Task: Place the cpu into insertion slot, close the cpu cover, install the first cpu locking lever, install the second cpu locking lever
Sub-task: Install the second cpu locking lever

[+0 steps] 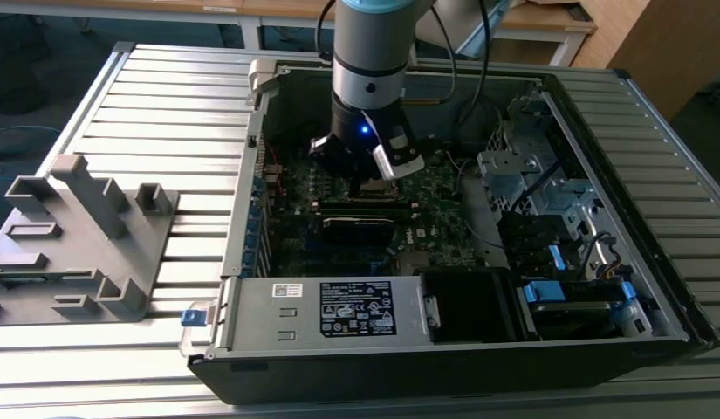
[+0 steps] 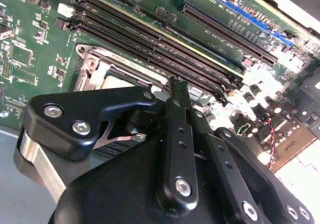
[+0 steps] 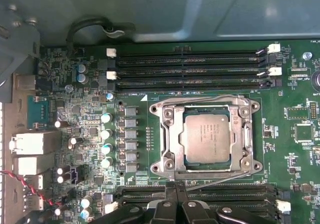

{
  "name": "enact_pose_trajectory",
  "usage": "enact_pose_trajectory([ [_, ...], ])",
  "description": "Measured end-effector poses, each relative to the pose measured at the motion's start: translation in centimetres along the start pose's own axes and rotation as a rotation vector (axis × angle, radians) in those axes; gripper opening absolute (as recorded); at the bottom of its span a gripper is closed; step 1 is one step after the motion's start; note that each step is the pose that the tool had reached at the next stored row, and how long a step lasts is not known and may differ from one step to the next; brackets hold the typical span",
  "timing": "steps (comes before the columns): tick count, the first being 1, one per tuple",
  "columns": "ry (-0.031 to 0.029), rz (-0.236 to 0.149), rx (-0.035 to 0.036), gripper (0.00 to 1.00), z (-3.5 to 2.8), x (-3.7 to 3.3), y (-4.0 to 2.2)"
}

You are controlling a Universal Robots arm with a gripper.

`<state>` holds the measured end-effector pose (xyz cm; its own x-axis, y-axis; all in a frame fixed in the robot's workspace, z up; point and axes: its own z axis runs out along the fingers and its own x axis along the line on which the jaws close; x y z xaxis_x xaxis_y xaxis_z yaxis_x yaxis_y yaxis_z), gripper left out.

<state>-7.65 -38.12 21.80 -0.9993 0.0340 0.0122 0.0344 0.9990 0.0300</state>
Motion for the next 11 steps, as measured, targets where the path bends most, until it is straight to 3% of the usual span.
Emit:
enact_pose_trajectory([
  [11,0.0001,0.000,0.0000,0.10,0.24,0.05,-0.01],
])
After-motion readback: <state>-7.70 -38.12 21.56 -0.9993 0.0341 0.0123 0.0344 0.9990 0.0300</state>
